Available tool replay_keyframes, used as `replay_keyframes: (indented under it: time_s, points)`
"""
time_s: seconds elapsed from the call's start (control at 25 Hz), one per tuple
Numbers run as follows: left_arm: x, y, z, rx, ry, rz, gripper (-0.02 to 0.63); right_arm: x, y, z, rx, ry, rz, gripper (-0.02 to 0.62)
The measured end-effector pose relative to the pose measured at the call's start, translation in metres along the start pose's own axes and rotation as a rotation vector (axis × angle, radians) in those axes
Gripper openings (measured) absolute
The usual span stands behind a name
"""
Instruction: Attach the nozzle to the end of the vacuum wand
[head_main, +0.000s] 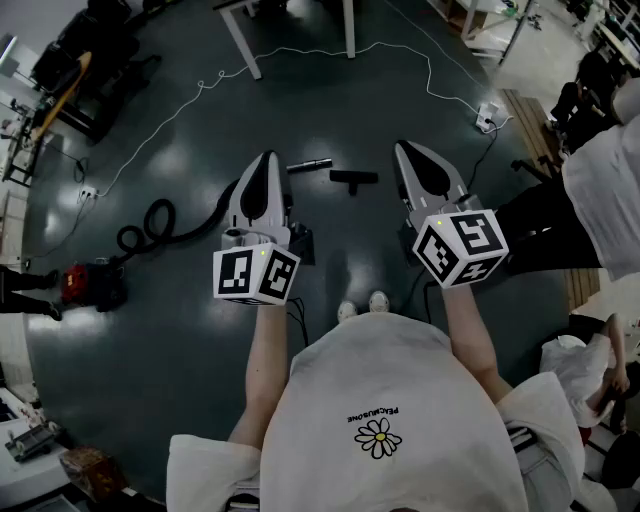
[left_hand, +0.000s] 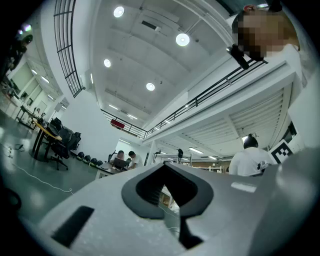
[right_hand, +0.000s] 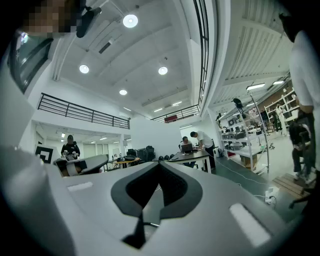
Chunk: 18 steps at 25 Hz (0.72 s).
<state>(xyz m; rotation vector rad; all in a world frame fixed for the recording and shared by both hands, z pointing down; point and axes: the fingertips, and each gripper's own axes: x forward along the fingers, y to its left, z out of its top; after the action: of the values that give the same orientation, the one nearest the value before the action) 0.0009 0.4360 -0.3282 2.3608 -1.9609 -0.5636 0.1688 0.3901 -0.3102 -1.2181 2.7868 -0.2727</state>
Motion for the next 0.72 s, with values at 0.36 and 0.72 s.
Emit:
replay_keyframes:
  time_s: [0.36,0.72]
  points:
    - [-0.012,0.000,-0.006,0.013,0.016,0.013,0.000,-0.006,-0.002,-0.008,-0.003,-0.005,-0.013,0.005]
    - [-0.007,0.005,-0.031,0.013,0.060,0.060,0.000,0.002,-0.027,-0.020,0.072,0.002,0.045,0.005]
